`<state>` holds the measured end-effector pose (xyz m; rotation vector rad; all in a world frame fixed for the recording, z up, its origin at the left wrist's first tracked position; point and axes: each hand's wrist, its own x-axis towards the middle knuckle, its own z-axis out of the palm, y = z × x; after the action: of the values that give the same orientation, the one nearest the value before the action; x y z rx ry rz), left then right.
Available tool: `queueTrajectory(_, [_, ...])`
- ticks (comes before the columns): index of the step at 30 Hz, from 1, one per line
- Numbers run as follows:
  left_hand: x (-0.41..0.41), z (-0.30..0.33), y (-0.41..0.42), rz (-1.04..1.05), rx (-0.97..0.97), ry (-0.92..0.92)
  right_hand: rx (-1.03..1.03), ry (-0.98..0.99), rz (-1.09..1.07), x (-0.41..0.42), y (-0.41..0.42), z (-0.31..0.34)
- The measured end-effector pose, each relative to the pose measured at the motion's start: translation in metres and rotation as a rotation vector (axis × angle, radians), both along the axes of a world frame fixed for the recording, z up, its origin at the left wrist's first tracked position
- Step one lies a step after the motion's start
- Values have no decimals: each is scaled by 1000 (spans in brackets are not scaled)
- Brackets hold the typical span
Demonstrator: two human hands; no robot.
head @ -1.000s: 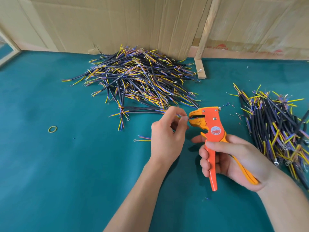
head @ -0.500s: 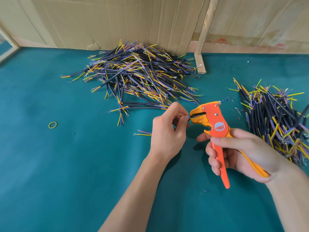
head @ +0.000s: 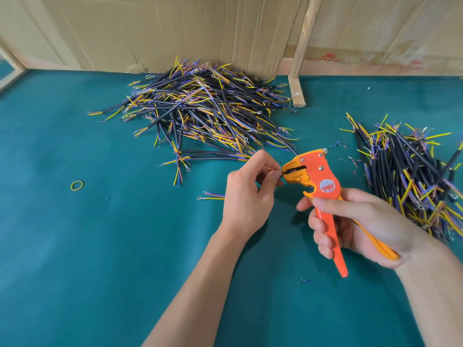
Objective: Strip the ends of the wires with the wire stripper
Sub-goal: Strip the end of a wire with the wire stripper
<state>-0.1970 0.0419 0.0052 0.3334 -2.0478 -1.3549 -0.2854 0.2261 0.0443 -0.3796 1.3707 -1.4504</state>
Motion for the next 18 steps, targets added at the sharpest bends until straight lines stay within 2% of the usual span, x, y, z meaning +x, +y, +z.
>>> queueTrajectory(18, [1, 1, 0, 32, 16, 10, -33, -30, -93, 11, -9, 2])
